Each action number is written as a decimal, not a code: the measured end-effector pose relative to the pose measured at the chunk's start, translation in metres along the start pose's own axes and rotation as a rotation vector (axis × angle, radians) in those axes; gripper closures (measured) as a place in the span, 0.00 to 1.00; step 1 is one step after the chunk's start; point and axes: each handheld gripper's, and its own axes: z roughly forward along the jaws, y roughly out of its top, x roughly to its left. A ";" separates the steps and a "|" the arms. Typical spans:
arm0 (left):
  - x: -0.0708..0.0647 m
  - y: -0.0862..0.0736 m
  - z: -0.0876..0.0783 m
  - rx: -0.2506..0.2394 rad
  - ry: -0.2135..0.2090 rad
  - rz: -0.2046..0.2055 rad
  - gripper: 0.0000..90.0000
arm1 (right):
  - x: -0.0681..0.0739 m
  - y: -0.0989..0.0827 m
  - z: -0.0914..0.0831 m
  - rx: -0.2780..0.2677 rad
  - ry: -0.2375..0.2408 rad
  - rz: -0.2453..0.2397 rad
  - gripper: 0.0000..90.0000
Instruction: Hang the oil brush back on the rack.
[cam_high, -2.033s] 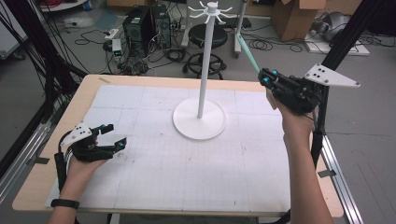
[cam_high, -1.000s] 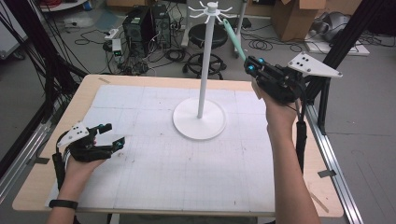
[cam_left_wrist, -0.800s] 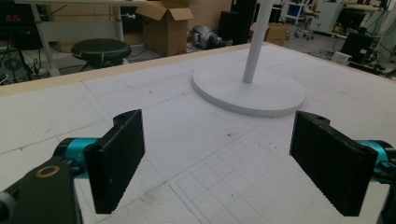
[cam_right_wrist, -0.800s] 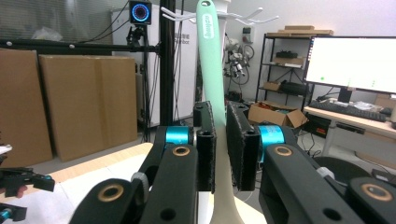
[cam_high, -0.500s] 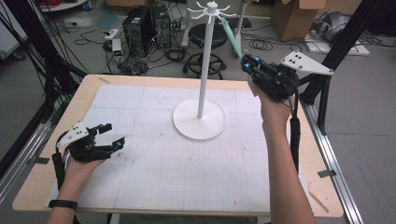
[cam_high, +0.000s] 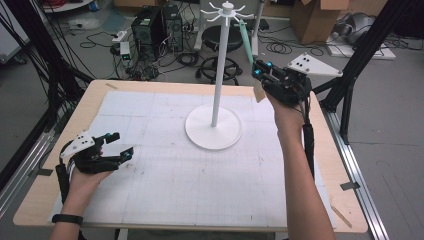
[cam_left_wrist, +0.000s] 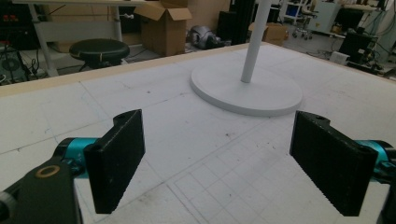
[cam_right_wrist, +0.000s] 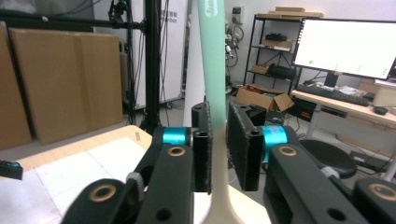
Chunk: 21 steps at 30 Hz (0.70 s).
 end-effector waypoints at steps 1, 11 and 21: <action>0.000 0.000 0.000 -0.001 -0.001 -0.001 0.21 | 0.000 0.000 0.000 0.002 0.002 -0.001 0.82; 0.000 0.000 0.000 0.002 0.000 0.000 0.21 | 0.000 -0.007 -0.005 0.042 0.034 -0.027 0.55; 0.001 -0.001 0.000 0.013 0.006 0.006 0.20 | -0.006 -0.027 -0.031 0.077 0.051 -0.040 0.33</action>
